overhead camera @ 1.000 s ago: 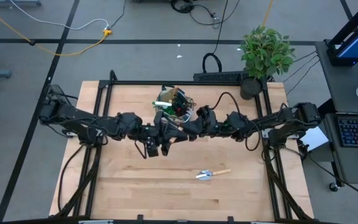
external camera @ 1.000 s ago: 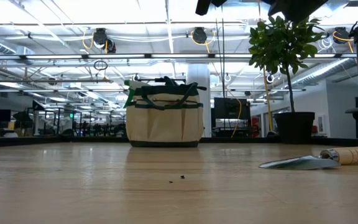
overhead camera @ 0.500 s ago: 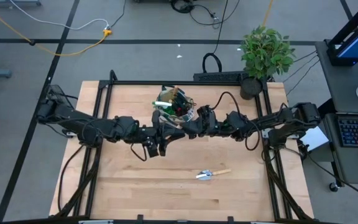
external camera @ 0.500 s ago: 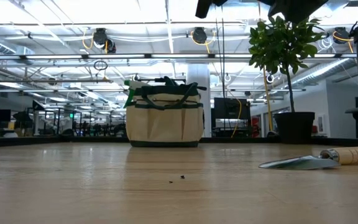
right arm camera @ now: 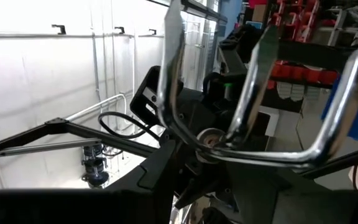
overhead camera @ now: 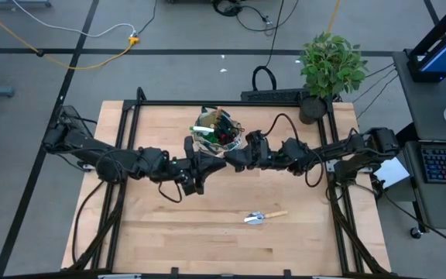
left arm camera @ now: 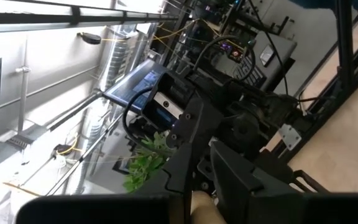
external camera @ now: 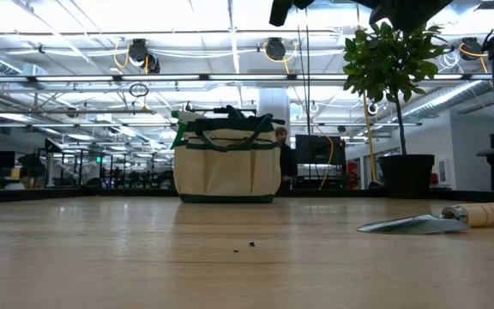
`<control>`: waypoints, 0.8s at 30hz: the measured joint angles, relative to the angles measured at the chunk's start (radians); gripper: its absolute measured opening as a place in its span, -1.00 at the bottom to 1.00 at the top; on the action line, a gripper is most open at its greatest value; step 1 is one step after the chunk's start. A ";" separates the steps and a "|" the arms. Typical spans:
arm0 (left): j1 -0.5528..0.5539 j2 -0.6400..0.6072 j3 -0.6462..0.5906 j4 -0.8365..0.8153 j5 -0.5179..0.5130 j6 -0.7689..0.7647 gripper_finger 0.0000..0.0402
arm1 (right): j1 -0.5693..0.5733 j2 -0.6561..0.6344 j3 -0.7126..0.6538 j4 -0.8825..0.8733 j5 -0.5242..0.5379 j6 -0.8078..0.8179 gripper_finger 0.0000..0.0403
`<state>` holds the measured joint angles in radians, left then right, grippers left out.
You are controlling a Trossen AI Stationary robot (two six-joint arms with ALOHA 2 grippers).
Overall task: Pick & Place Garden tools in Gardening bag
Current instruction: Put the brown hand rake into the gardening bag
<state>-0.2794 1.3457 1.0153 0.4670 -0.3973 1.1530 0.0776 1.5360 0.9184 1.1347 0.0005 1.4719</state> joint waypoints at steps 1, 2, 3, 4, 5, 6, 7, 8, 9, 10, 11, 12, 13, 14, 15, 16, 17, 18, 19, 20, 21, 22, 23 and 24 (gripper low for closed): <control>-0.003 0.000 0.000 0.005 0.001 0.000 -0.75 | 0.000 0.000 0.000 0.001 0.000 0.000 -0.36; -0.006 0.000 0.001 0.005 0.002 0.000 -0.75 | 0.000 0.000 0.000 0.002 -0.001 -0.001 -0.36; -0.010 0.000 0.004 0.003 -0.001 0.000 -0.75 | 0.000 0.000 0.000 0.002 -0.001 -0.001 -0.36; -0.014 0.000 0.006 0.002 -0.003 0.001 -0.75 | -0.001 0.000 0.000 0.002 -0.003 -0.002 -0.36; -0.016 0.000 0.007 0.001 -0.003 0.004 -0.75 | -0.003 0.000 0.000 0.002 -0.003 -0.007 -0.36; -0.018 0.000 0.009 0.002 -0.005 0.007 -0.76 | -0.004 -0.001 0.000 0.003 -0.005 -0.017 -0.36; -0.019 0.000 0.009 0.003 -0.013 0.010 -0.76 | -0.006 -0.001 0.000 0.003 -0.005 -0.023 -0.36; -0.019 0.000 0.010 0.005 -0.024 0.014 -0.76 | -0.010 -0.002 0.000 0.004 -0.005 -0.027 -0.36; -0.019 0.000 0.010 0.005 -0.040 0.015 -0.76 | -0.013 -0.002 0.000 0.003 -0.004 -0.031 -0.35; -0.019 0.000 0.010 0.005 -0.057 0.015 -0.76 | -0.016 -0.002 0.000 0.004 -0.002 -0.036 -0.35; -0.019 0.000 0.010 0.005 -0.073 0.016 -0.76 | -0.019 -0.002 0.000 0.006 -0.002 -0.040 -0.35; -0.019 0.000 0.010 0.006 -0.086 0.017 -0.76 | -0.020 -0.002 0.000 0.009 -0.001 -0.040 -0.35; -0.019 0.000 0.010 0.007 -0.097 0.020 -0.76 | -0.021 -0.002 0.000 0.010 0.000 -0.037 -0.35; -0.019 0.000 0.010 0.007 -0.105 0.024 -0.76 | -0.020 -0.002 0.000 0.011 0.000 -0.027 -0.35; -0.019 0.000 0.011 0.008 -0.108 0.027 -0.76 | -0.020 -0.002 0.000 0.012 -0.001 -0.018 -0.35; -0.019 0.000 0.011 0.008 -0.111 0.029 -0.76 | -0.019 -0.002 0.000 0.012 -0.002 -0.012 -0.35; -0.019 0.000 0.011 0.008 -0.118 0.030 -0.76 | -0.019 -0.002 0.000 0.011 -0.002 -0.010 -0.35; -0.018 0.000 0.011 0.009 -0.135 0.030 -0.76 | -0.018 -0.002 0.000 0.004 -0.003 -0.008 -0.35; -0.015 0.000 0.011 0.012 -0.154 0.032 -0.76 | -0.018 -0.002 0.000 0.001 -0.003 -0.008 -0.35; -0.011 0.000 0.011 0.018 -0.169 0.041 -0.76 | -0.018 -0.002 0.000 -0.002 -0.003 -0.007 -0.35; -0.006 0.000 0.011 0.025 -0.184 0.051 -0.76 | -0.018 -0.002 0.000 -0.003 -0.002 -0.007 -0.35; -0.001 0.000 0.011 0.033 -0.194 0.058 -0.76 | -0.018 -0.002 0.000 -0.002 -0.002 -0.006 -0.35; 0.006 0.000 0.011 0.042 -0.199 0.058 -0.76 | -0.018 -0.002 0.001 -0.002 -0.002 0.001 -0.35; 0.014 0.000 0.011 0.050 -0.199 0.057 -0.76 | -0.018 -0.002 0.001 -0.001 -0.002 0.011 -0.35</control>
<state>-0.2653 1.3460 1.0260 0.5171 -0.5964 1.2096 0.0601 1.5341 0.9192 1.1336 -0.0012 1.4826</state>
